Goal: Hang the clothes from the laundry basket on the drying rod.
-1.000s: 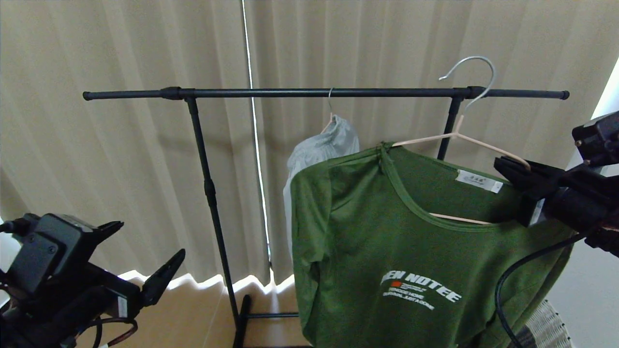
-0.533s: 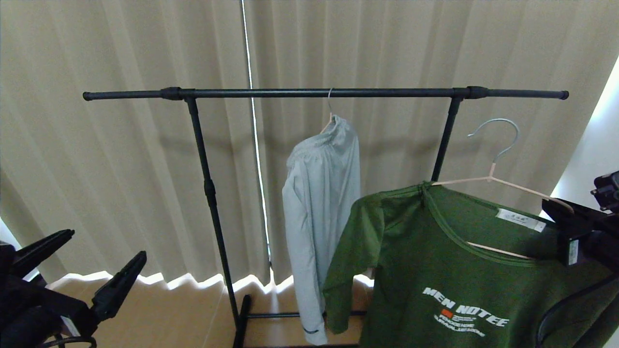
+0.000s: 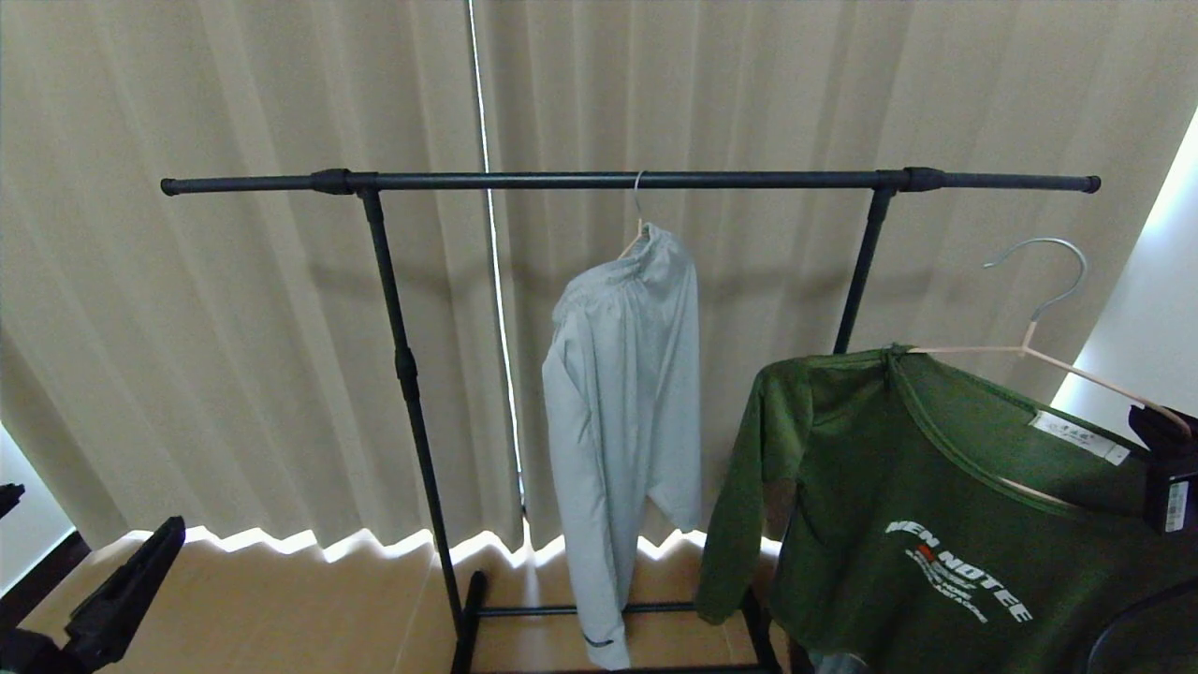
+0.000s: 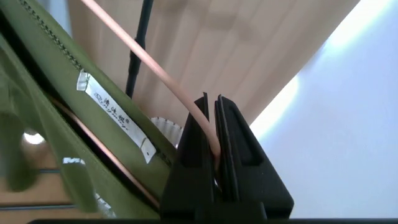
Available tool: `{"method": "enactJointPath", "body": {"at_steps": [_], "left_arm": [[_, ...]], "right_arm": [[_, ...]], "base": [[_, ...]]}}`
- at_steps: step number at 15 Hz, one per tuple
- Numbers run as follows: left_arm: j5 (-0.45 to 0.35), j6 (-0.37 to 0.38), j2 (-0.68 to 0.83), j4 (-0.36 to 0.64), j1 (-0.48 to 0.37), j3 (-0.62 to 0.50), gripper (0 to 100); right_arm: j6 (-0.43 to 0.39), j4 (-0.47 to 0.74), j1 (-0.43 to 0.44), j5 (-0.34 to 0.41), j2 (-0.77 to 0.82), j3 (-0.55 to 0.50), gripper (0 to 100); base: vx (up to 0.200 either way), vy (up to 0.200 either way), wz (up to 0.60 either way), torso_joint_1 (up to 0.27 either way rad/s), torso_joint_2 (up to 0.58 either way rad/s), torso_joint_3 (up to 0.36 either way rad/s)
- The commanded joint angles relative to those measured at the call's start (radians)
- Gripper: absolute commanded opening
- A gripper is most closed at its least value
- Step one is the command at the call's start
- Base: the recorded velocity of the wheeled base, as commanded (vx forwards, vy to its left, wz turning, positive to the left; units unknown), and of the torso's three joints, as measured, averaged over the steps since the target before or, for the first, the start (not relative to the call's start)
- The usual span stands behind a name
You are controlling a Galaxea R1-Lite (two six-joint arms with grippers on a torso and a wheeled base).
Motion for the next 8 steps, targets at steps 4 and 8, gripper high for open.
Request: {"method": "enactJointPath", "body": {"at_steps": [4, 8], "left_arm": [[0.002, -0.114, -0.244, 0.242, 0.032, 0.020, 100], [0.002, -0.180, -0.339, 0.449, 0.047, -0.002, 100]], "right_arm": [[0.034, 0.000, -0.005, -0.003, -0.027, 0.006, 0], [0.032, 0.000, -0.029, -0.004, -0.030, 0.011, 0]], "base": [[0.000, 0.000, 0.00, 0.000, 0.00, 0.000], [0.000, 0.000, 0.00, 0.000, 0.00, 0.000]]}}
